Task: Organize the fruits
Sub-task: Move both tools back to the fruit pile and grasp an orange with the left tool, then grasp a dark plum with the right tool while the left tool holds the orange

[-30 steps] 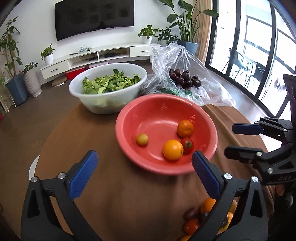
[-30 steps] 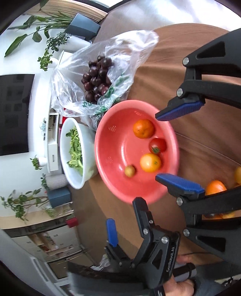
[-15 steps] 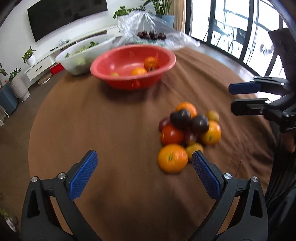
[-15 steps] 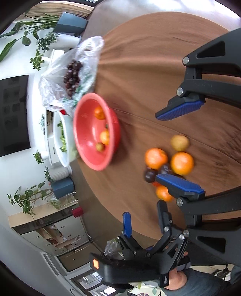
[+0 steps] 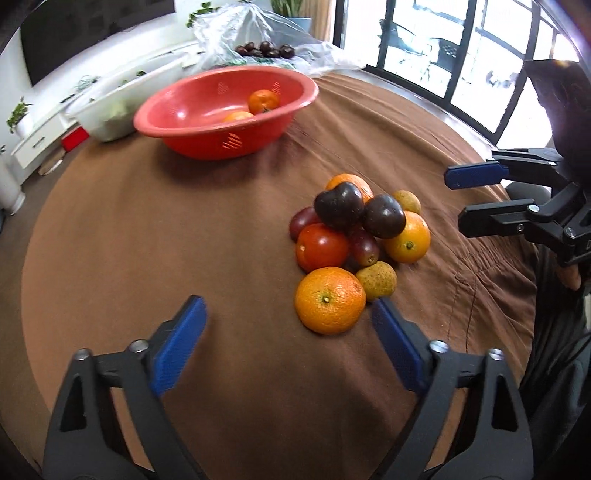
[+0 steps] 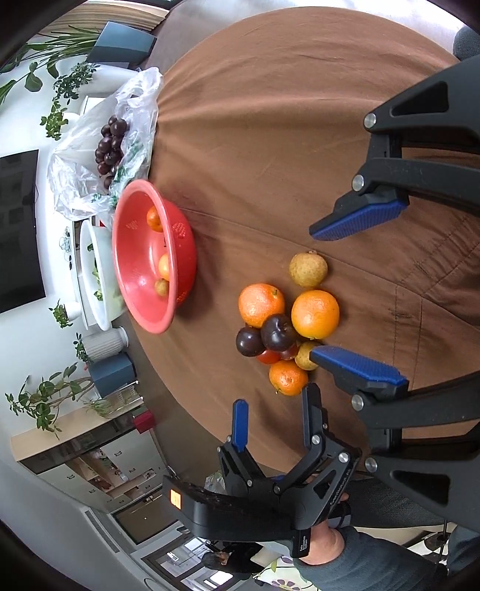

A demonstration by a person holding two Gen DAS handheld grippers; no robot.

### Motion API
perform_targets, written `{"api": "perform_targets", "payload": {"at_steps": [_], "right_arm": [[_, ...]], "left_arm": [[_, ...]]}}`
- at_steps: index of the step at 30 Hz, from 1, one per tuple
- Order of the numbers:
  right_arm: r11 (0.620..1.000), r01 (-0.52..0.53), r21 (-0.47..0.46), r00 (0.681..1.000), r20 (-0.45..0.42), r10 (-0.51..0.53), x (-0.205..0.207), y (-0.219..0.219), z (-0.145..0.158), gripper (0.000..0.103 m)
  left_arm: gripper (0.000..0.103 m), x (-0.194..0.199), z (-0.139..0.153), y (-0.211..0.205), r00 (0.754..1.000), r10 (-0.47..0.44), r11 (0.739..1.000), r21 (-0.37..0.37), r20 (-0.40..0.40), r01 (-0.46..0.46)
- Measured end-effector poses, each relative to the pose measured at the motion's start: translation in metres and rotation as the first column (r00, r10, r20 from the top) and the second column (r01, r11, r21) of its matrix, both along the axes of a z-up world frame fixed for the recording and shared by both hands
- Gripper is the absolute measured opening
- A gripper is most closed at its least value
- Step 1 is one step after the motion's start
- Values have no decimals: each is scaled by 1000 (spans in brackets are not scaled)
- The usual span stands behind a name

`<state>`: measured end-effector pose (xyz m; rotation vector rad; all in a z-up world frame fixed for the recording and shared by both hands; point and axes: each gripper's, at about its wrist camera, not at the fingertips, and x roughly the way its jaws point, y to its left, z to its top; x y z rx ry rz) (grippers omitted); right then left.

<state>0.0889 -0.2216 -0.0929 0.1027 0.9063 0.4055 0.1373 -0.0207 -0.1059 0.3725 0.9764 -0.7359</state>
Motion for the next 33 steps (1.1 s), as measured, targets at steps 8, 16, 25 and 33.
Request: {"api": "perform_targets", "payload": {"at_steps": [8,16,25,33], "right_arm": [[1000,-7,1,1000,-7,7,-1,0,-3,63],[1000,-3,3,1000,-18,3,-1,-4,-6,63],[1000,-1,-17,1000,-29,1,8,-8,-12,62],[1000,-2,24,998,-58,3,25,-16,-19,53]], "left_arm": [[57,1,-6,-8,995,-92,996,-21,-33,92],[36,-1,-8,-18,985,-166,986,-27,-46,165],[36,-7,-7,-10,994,-101,994,-50,-37,99],[36,-19,-4,1,999,-37,996,-76,-31,35]]}}
